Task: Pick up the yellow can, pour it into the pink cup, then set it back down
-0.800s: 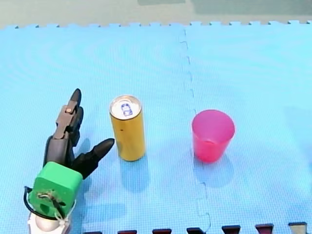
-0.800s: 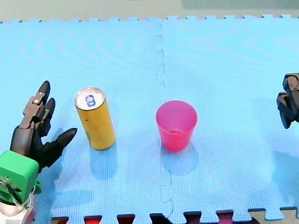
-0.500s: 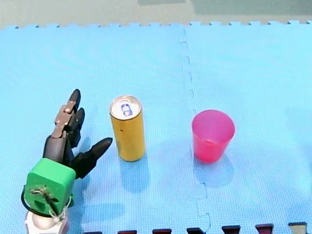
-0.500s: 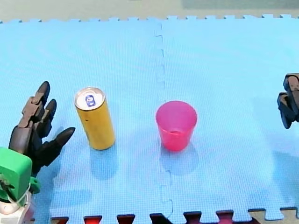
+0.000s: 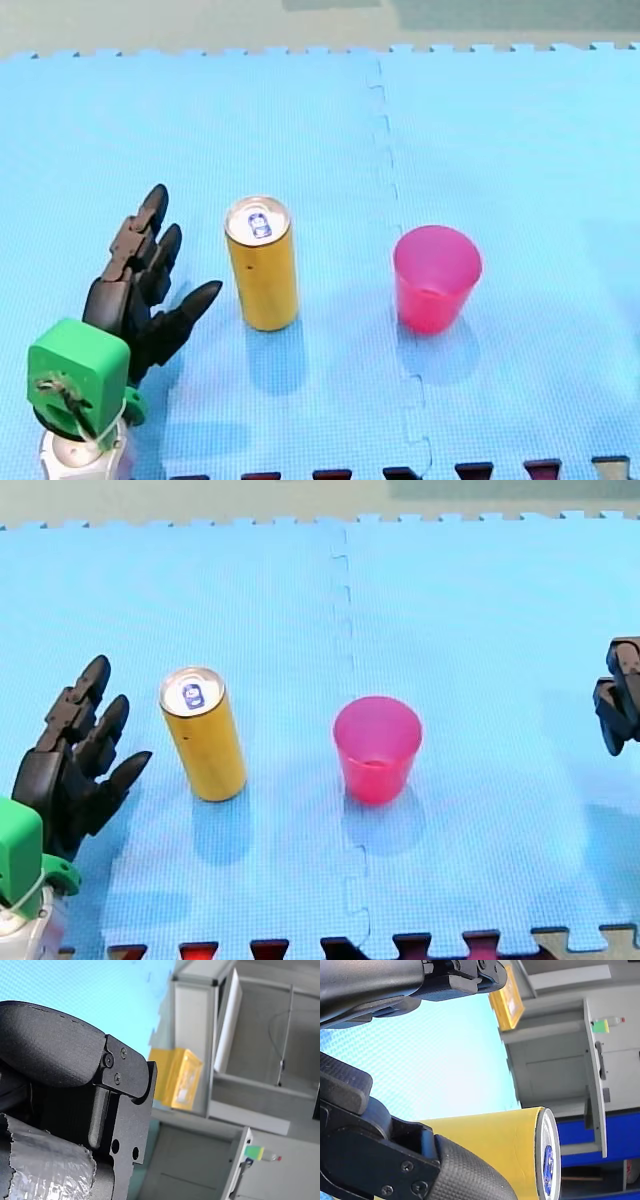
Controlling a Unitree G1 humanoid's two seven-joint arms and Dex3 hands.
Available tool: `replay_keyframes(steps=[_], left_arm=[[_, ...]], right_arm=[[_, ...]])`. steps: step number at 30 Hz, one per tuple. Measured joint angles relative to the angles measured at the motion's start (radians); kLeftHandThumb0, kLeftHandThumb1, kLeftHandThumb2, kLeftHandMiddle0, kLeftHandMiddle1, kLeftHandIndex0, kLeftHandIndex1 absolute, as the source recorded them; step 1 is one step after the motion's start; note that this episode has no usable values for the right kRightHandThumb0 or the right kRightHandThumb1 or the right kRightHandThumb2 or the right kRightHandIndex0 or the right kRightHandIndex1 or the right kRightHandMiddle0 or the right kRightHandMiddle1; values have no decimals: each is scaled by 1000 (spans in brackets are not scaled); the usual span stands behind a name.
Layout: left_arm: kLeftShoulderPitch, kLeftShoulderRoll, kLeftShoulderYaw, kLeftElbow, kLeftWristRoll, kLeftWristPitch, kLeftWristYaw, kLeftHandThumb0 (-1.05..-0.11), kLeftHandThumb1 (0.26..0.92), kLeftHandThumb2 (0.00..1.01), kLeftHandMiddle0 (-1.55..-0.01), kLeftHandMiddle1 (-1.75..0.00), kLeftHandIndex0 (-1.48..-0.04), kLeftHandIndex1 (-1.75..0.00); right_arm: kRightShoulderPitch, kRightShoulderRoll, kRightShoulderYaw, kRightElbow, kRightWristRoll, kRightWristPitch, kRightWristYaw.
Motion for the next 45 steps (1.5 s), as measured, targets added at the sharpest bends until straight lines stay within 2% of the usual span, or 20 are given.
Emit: replay_keyframes(steps=[11,20,29,36,45], left_arm=[[0,2,1,-3,0,17,-24,-1042,794,1,-206,0,-152,0],[-2,21,-12,-6,16,42,-63,-1048,795,0,-212,-6,-159,-3],[-49,43,-14,23,24,119,-80,-1048,796,1,-214,-5,-168,-5],[-71,44,-29,63,61,111,-52,-1048,807,6,-220,-7,-173,-6],[-103,42,-41,117,95,60,-22,-1048,815,6,-227,-9,-175,-5]], right_arm=[[-2,0,-1,0,1,1,1],[-2,0,-3,0,4,1,6],[0,0,-5,0,4,1,7],[1,-1,-9,-1,6,0,15],[2,-4,-11,-1,6,0,20]])
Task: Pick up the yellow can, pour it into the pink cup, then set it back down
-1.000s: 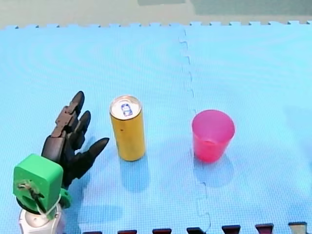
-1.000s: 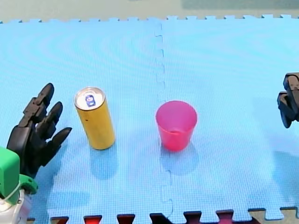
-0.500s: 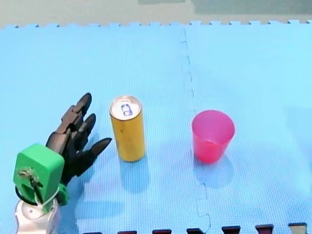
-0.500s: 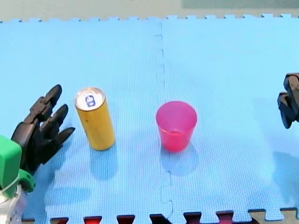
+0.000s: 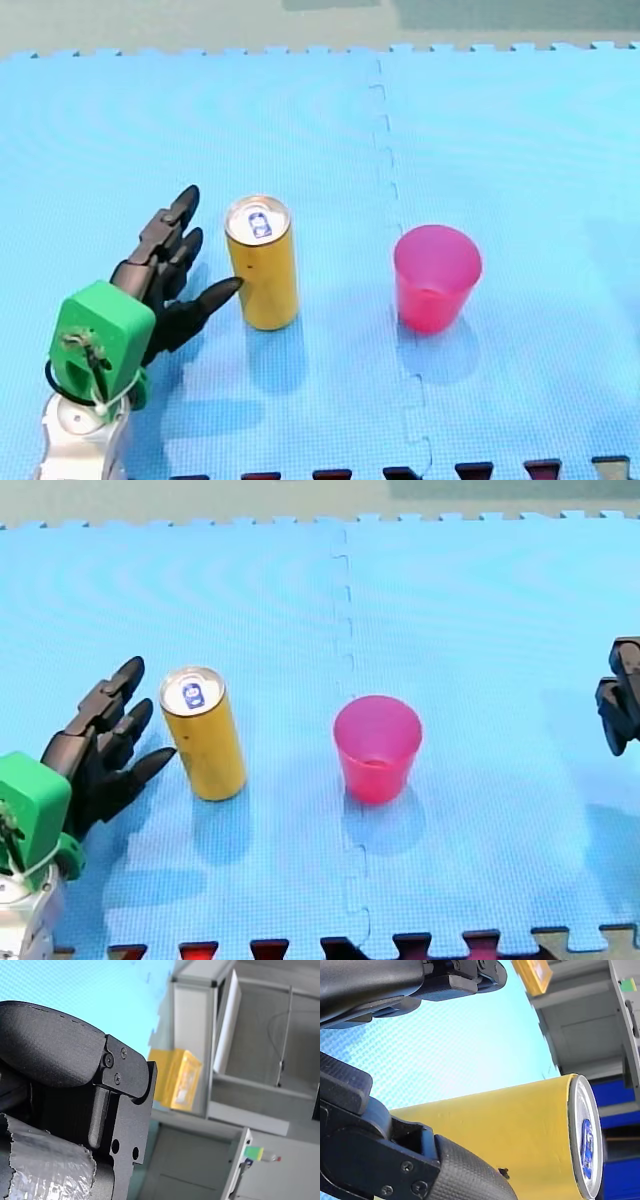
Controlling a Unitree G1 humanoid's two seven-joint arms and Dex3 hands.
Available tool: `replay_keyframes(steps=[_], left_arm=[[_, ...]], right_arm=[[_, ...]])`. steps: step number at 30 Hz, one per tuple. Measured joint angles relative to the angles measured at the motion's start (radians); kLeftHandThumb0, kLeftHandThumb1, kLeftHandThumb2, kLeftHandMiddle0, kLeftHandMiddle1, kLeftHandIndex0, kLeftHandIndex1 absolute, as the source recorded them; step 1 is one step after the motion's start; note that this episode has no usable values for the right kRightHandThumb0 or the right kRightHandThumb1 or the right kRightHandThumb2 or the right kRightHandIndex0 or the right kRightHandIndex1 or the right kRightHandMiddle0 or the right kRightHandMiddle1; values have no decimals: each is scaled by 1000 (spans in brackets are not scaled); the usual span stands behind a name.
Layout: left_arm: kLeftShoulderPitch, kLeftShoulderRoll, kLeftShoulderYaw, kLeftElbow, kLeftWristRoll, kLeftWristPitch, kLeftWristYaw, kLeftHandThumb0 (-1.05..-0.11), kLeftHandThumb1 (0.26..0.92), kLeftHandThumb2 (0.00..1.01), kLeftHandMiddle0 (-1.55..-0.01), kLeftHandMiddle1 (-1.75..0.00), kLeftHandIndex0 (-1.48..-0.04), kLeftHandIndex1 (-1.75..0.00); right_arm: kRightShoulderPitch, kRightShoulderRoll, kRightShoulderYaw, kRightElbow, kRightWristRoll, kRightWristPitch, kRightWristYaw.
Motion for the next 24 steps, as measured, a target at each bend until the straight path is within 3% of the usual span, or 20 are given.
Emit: replay_keyframes(steps=[6,24], left_arm=[[-18,-13,-13,7,15,-7,9,-1048,819,6,-223,-6,-176,-4],[-9,-42,-36,-17,11,10,-21,-1044,833,4,-202,0,-180,-3]], right_arm=[[3,0,0,-1,0,-5,1],[7,-1,-1,-4,0,-9,2]])
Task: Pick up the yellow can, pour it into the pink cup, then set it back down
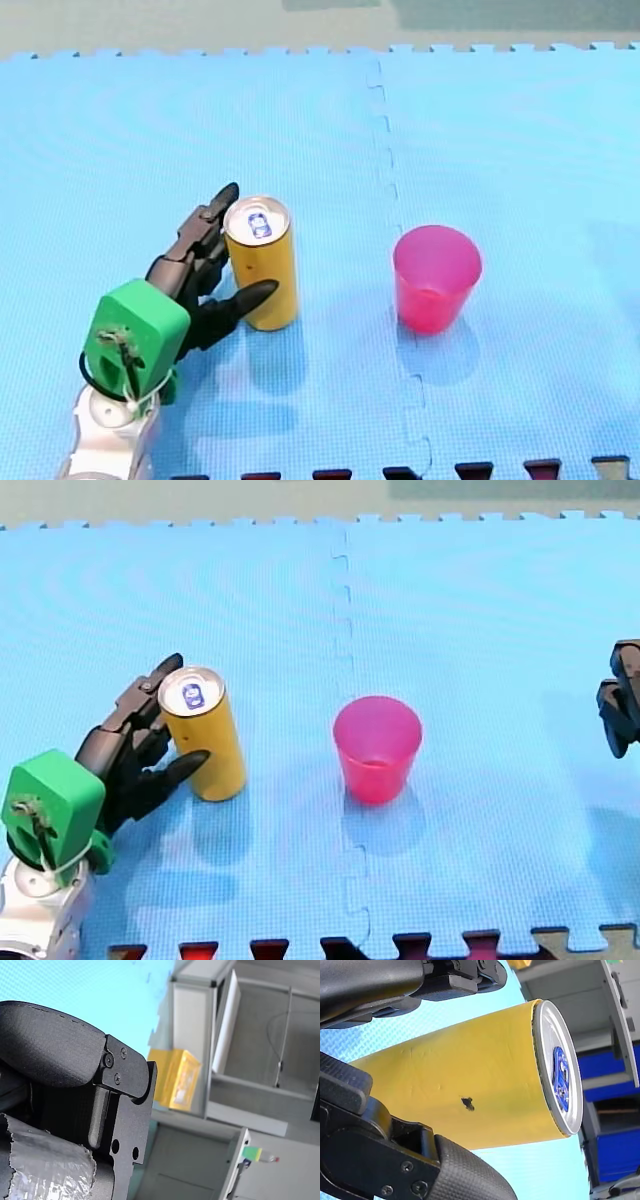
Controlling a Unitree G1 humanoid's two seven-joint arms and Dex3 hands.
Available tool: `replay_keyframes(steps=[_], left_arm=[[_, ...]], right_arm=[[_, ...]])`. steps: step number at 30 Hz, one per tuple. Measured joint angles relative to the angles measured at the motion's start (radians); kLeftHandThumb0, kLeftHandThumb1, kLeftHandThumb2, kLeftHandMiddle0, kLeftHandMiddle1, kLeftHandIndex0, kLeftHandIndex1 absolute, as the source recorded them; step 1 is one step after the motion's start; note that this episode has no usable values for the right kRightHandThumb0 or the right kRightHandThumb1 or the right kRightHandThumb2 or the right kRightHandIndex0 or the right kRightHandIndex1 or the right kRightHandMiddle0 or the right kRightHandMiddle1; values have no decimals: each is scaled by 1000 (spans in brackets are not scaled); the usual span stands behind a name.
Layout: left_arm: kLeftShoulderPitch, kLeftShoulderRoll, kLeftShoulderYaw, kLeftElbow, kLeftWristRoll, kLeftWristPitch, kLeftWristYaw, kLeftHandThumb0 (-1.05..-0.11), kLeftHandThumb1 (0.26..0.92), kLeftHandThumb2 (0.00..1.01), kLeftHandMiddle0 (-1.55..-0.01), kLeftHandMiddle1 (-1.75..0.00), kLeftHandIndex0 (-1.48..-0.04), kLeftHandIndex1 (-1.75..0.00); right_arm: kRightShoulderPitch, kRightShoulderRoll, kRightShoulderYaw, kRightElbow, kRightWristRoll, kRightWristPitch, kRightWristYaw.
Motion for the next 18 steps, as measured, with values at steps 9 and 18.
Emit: replay_keyframes(steps=[9,18], left_arm=[[1,2,2,-5,-7,20,-22,-1041,841,3,-204,-1,-187,-3],[-2,14,7,4,-14,24,-38,-1048,864,10,-196,0,-188,-1]], right_arm=[[0,-3,-2,0,2,0,2],[0,-4,-4,1,3,0,7]])
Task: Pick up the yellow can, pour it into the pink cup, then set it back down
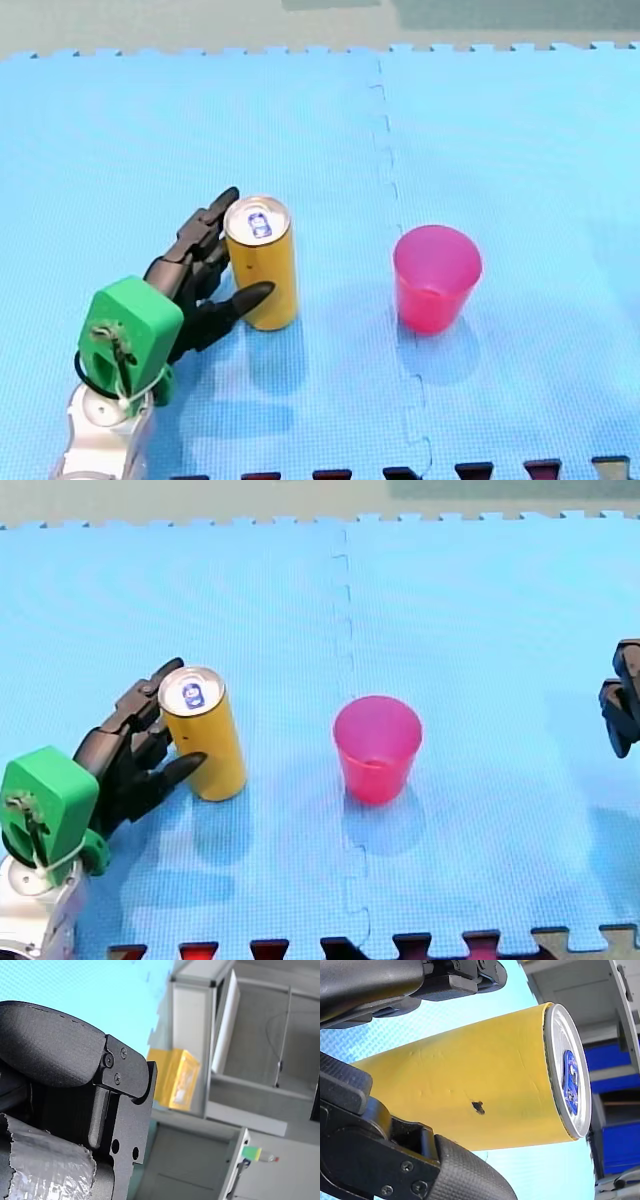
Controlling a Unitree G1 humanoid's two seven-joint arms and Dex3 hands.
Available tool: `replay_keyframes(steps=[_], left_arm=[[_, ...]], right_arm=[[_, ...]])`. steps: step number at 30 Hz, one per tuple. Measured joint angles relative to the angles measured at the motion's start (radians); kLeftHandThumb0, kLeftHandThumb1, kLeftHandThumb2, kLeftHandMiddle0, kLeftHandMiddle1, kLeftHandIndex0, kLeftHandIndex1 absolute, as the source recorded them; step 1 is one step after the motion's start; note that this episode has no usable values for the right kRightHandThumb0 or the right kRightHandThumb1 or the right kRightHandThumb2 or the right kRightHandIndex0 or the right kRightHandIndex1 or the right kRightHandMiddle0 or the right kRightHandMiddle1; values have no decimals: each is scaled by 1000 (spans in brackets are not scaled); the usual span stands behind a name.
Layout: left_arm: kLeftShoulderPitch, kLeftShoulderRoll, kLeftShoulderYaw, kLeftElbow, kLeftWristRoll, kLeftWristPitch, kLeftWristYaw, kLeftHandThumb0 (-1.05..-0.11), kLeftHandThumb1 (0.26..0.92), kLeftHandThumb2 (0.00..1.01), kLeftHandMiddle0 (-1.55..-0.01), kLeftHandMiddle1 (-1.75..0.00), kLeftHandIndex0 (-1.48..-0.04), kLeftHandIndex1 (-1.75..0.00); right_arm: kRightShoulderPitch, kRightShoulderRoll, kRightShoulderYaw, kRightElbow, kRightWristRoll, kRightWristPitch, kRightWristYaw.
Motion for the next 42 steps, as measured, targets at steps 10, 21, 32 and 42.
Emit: replay_keyframes(steps=[10,21,32,42], left_arm=[[-42,15,18,29,-20,20,-7,-1048,873,9,-198,-2,-193,-3],[-76,8,9,68,5,14,18,-1048,880,8,-198,-2,-193,-1],[-78,-1,4,93,16,-2,18,-1042,873,0,-201,-2,-190,0],[-79,0,-14,97,32,-7,7,-1034,889,8,-204,-2,-185,0]], right_arm=[[0,-1,0,1,0,0,1],[1,-1,-1,-3,0,-10,5],[8,-1,-2,-10,2,-13,11],[12,-1,-4,-11,9,-14,16]])
